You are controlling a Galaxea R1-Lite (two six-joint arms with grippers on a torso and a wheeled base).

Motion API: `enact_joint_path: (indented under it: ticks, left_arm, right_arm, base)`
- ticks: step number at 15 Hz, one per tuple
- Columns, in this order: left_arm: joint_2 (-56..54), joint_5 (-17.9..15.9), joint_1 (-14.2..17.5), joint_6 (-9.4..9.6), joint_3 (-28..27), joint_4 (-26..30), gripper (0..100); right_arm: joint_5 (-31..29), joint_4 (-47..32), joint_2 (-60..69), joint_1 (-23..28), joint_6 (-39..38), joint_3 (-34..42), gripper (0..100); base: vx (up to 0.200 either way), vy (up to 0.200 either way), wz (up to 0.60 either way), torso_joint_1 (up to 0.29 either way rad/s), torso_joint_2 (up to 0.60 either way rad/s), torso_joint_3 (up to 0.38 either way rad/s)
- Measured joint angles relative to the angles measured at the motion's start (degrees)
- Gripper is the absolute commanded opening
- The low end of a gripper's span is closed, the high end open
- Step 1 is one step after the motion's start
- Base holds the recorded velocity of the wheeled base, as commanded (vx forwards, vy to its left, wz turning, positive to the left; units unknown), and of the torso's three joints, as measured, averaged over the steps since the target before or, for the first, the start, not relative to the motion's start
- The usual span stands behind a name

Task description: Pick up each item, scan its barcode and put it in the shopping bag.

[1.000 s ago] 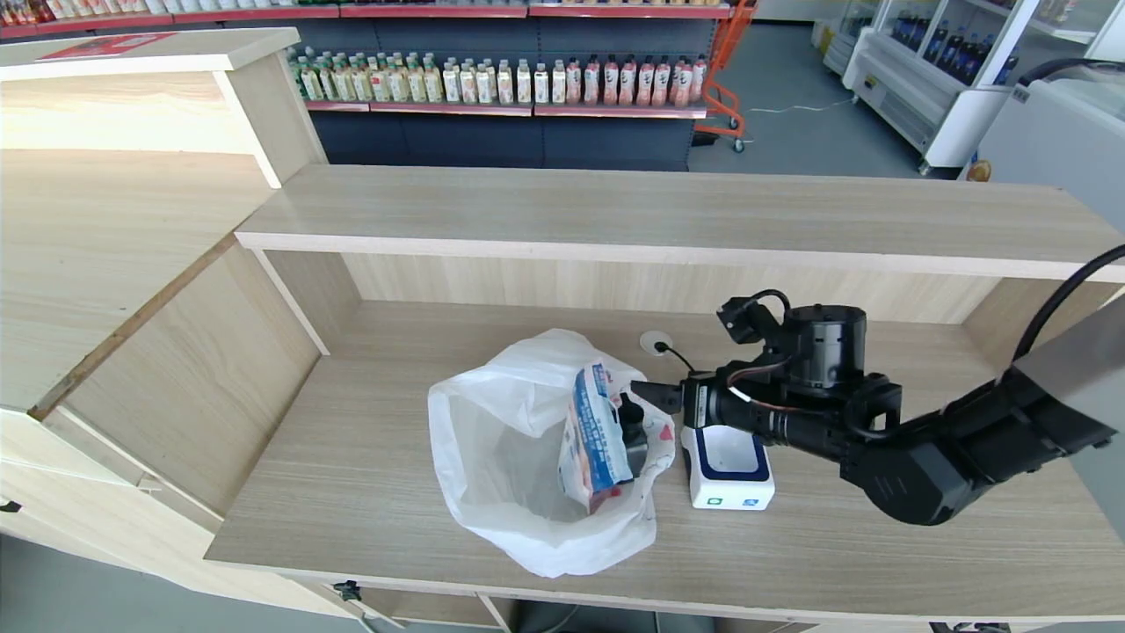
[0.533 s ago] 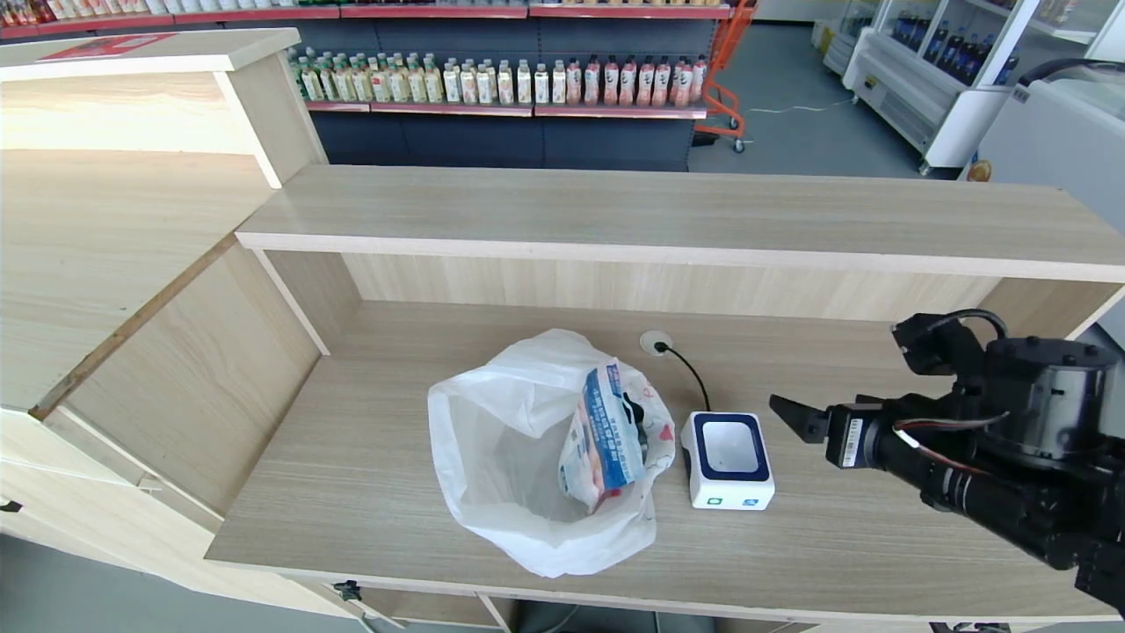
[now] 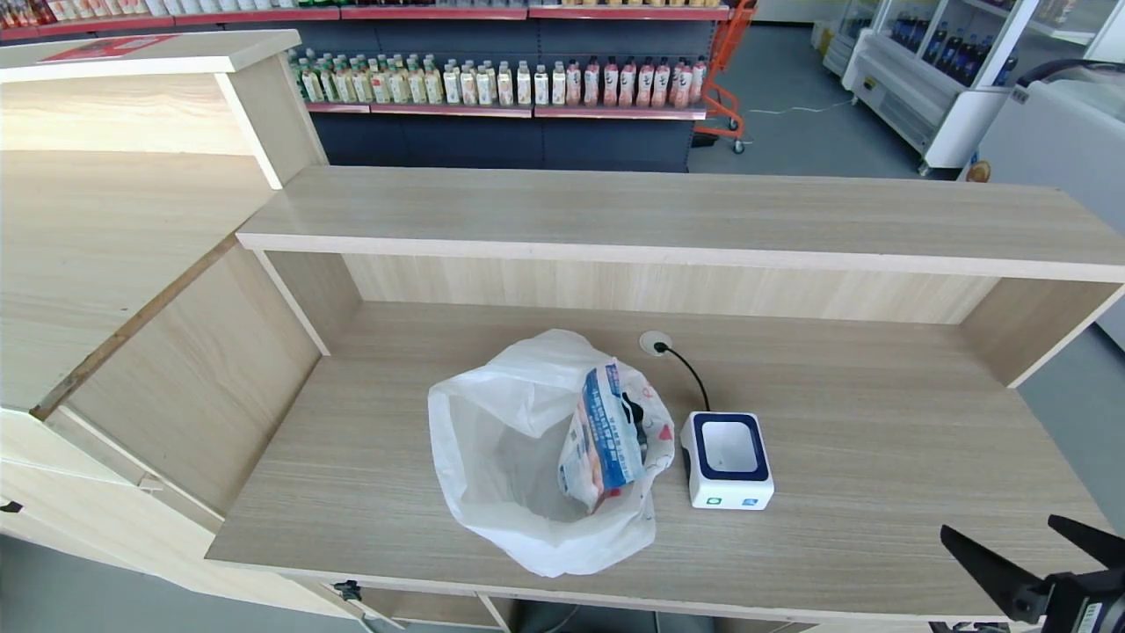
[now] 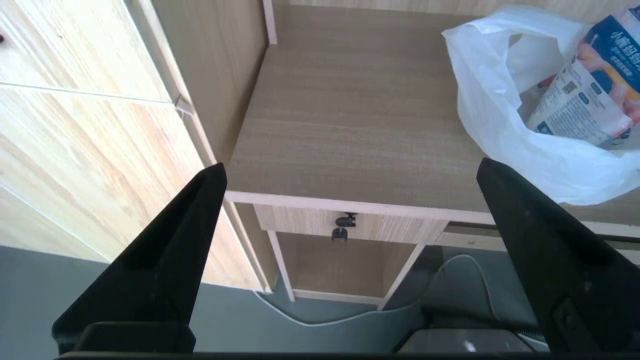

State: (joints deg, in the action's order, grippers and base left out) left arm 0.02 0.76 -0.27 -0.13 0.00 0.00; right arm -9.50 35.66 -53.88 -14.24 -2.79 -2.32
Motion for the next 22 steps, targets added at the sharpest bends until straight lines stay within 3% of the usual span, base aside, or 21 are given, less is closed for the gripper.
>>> enact_joint_path:
  ticks: [4, 7, 11, 16, 17, 22]
  left_arm:
    - [0.0, 0.0, 0.0, 0.0, 0.0, 0.0, 100]
    - [0.0, 0.02, 0.0, -0.02, 0.0, 0.0, 100]
    - [0.0, 0.0, 0.0, -0.02, 0.0, 0.0, 100]
    - [0.0, 0.02, 0.0, -0.02, 0.0, 0.0, 100]
    - [0.0, 0.02, 0.0, -0.02, 0.0, 0.0, 100]
    - [0.0, 0.0, 0.0, -0.02, 0.0, 0.0, 100]
  right_arm:
    - [5.34, -21.89, 25.33, 8.35, 3.12, 1.61, 100]
    - [5.51, -32.21, 41.68, 11.24, 4.86, 1.96, 100]
    - [5.8, -35.0, 51.27, 13.75, 4.79, 1.72, 100]
    - [4.82, -34.43, 53.91, 13.99, 1.67, 1.9, 100]
    - [3.78, -34.4, 54.02, 13.99, 1.65, 1.91, 0]
    - [3.4, -34.33, 54.1, 13.99, 2.33, 1.96, 0]
  base:
    - [0.0, 0.0, 0.0, 0.0, 0.0, 0.0]
    - [0.0, 0.0, 0.0, 0.0, 0.0, 0.0]
    - [0.0, 0.0, 0.0, 0.0, 0.0, 0.0]
    - [0.0, 0.0, 0.0, 0.0, 0.0, 0.0]
    - [0.0, 0.0, 0.0, 0.0, 0.0, 0.0]
    - [0.0, 0.0, 0.0, 0.0, 0.0, 0.0]
